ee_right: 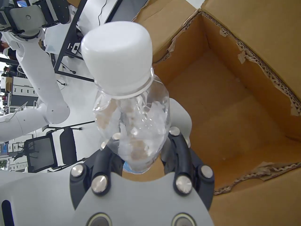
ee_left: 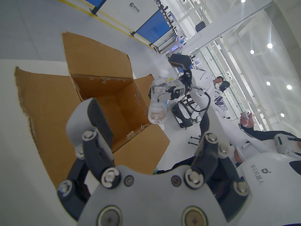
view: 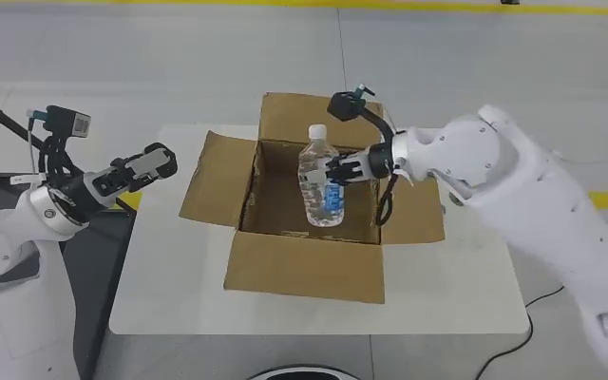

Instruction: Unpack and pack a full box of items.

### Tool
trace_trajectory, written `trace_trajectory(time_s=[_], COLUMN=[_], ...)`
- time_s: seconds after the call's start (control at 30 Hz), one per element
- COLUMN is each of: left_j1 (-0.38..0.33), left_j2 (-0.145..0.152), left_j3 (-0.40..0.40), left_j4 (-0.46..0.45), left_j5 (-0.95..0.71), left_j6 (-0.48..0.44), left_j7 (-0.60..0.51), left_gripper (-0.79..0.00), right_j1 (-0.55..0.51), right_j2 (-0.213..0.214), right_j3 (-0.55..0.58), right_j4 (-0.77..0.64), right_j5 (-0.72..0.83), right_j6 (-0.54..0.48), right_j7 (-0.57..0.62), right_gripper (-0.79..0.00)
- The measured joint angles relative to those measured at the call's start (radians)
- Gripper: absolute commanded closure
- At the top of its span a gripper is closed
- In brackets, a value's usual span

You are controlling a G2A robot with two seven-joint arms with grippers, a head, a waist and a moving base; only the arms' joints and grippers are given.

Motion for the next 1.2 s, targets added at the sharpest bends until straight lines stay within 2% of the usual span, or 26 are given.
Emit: trace_trajectory(time_s=[0.33, 0.4, 0.5, 0.6, 0.73, 1.03, 1.2], left_j1=[0.000, 0.000, 0.000, 0.000, 0.000, 0.000, 0.000], left_j2=[0.000, 0.000, 0.000, 0.000, 0.000, 0.000, 0.000], left_j3=[0.000, 0.000, 0.000, 0.000, 0.000, 0.000, 0.000], left_j4=[0.000, 0.000, 0.000, 0.000, 0.000, 0.000, 0.000], left_j5=[0.000, 0.000, 0.000, 0.000, 0.000, 0.000, 0.000], left_j6=[0.000, 0.000, 0.000, 0.000, 0.000, 0.000, 0.000], left_j7=[0.000, 0.000, 0.000, 0.000, 0.000, 0.000, 0.000], left_gripper=[-0.785, -0.785, -0.785, -0.785, -0.785, -0.785, -0.785], right_j1=[-0.009, -0.025, -0.032, -0.032, -0.014, 0.037, 0.049], right_j2=[0.000, -0.006, -0.027, -0.061, -0.123, -0.266, -0.332], right_j3=[0.001, -0.003, -0.013, -0.027, -0.069, -0.159, -0.190], right_j4=[-0.004, -0.004, 0.017, 0.055, 0.118, 0.293, 0.375], right_j5=[-0.002, -0.011, -0.014, 0.032, 0.090, 0.126, 0.117], right_j6=[0.001, 0.026, 0.115, 0.196, 0.270, 0.355, 0.381], right_j7=[-0.011, -0.038, -0.096, -0.149, -0.155, -0.143, -0.135], right_gripper=[0.000, 0.000, 0.000, 0.000, 0.000, 0.000, 0.000])
